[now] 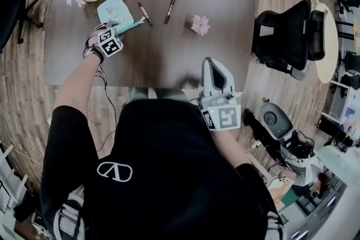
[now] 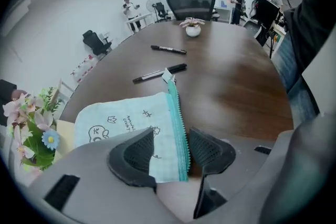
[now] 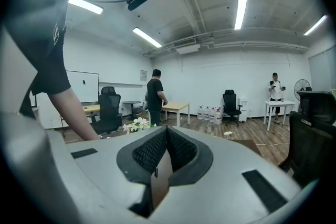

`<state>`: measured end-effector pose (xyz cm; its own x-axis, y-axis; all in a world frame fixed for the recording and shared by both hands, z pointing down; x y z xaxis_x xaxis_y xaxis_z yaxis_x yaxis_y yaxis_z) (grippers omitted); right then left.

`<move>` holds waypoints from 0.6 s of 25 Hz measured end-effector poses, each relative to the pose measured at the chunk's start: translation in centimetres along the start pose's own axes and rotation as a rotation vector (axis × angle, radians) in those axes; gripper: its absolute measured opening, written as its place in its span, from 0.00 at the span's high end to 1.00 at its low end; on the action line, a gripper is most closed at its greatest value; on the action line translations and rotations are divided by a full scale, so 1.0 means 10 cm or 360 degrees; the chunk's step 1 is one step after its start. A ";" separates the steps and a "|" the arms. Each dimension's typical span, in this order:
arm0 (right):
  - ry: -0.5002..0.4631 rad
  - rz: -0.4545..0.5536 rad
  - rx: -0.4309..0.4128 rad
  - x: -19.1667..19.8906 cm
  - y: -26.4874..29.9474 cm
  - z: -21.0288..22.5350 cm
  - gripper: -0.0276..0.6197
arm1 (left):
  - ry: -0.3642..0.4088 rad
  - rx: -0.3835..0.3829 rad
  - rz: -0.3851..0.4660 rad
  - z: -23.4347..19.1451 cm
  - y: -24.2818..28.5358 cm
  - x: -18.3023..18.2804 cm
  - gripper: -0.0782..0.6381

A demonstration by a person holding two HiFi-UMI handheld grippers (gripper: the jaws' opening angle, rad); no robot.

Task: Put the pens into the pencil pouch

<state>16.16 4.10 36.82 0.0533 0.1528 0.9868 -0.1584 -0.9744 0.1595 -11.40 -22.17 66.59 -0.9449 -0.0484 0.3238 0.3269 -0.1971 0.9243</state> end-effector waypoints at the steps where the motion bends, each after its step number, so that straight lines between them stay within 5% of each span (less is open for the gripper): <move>1: -0.0001 -0.0009 -0.0001 0.01 -0.01 -0.01 0.96 | 0.0003 0.0003 -0.0001 -0.01 0.01 0.00 0.65; 4: -0.0012 -0.0026 -0.0009 0.02 -0.02 -0.05 0.96 | -0.0010 0.0058 0.0000 0.01 0.04 -0.01 0.85; 10: -0.0007 -0.0008 -0.0014 0.02 -0.06 -0.06 0.96 | -0.0082 0.0087 0.0023 0.03 -0.05 -0.03 0.87; 15: 0.0007 0.0039 -0.0028 -0.03 -0.04 -0.06 0.96 | -0.0338 0.0038 0.0219 -0.07 -0.43 -0.12 0.87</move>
<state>15.60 4.55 36.46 0.0448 0.1297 0.9905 -0.1771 -0.9748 0.1356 -11.72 -21.93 62.07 -0.8671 0.1340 0.4797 0.4548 -0.1795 0.8723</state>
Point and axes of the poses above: the fingertips, and each gripper's own axes: y forward along the fingers, z to its right, x out of its underside, the point moved 9 cm from there along -y, backward along the fingers, and after that the axes turned 1 degree about z, right-handed, at the moved point
